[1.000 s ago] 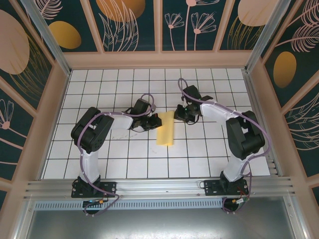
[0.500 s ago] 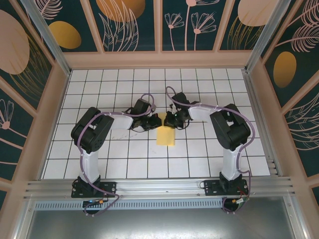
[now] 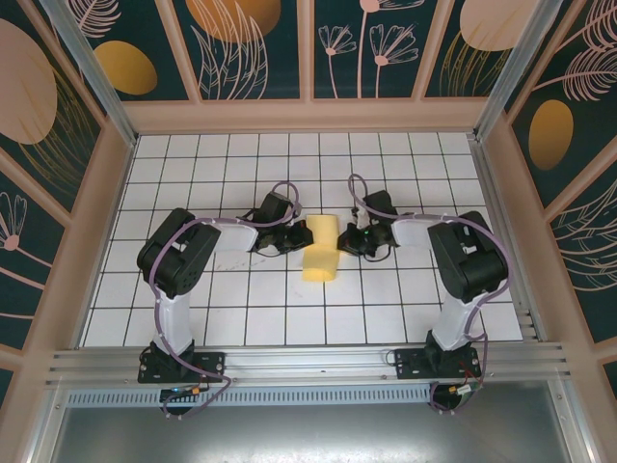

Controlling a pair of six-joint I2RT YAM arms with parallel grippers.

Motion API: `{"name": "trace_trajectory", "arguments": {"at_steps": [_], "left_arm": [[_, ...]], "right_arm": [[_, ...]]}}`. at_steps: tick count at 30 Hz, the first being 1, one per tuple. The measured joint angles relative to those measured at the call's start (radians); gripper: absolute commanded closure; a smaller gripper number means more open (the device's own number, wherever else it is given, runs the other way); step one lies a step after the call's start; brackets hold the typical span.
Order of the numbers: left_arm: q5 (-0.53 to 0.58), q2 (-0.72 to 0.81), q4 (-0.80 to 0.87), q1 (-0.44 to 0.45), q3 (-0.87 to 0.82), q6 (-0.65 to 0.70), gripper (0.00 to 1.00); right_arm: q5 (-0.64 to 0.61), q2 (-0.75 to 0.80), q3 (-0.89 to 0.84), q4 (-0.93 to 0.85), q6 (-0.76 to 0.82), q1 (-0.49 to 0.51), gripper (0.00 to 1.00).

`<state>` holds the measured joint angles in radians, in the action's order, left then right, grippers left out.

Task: Fold a paper plane with a square sheet of paper (pick it up from the middle)
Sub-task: Fold the square sheet of paper in half at the center of the table.

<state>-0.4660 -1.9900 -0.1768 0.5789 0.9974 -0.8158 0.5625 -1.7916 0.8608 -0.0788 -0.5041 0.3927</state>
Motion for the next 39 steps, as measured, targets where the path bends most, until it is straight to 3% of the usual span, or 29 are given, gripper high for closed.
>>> {"name": "trace_trajectory", "arguments": {"at_steps": [5, 10, 17, 25, 31, 39], "left_arm": [[0.0, 0.0, -0.003, 0.0, -0.002, 0.0, 1.0], [0.0, 0.0, -0.003, 0.0, -0.002, 0.0, 1.0], [0.0, 0.0, -0.003, 0.0, -0.002, 0.0, 1.0], [0.004, 0.002, -0.004, 0.001, -0.003, 0.0, 1.0], [0.004, 0.002, -0.006, 0.001, -0.004, 0.0, 1.0], [0.004, 0.002, -0.005, 0.001, -0.003, 0.0, 1.0]], "right_arm": [[-0.026, 0.04, -0.014, -0.039, 0.016, -0.047, 1.0], [-0.028, 0.037, 0.062, -0.049, 0.013, 0.02, 1.0], [-0.004, -0.098, 0.164, 0.0, -0.003, 0.078, 1.0], [0.042, -0.112, 0.118, 0.043, -0.002, 0.002, 1.0], [-0.026, -0.068, 0.105, 0.034, 0.0, -0.068, 1.0], [-0.01, -0.092, 0.172, 0.05, -0.023, 0.04, 1.0]]}}
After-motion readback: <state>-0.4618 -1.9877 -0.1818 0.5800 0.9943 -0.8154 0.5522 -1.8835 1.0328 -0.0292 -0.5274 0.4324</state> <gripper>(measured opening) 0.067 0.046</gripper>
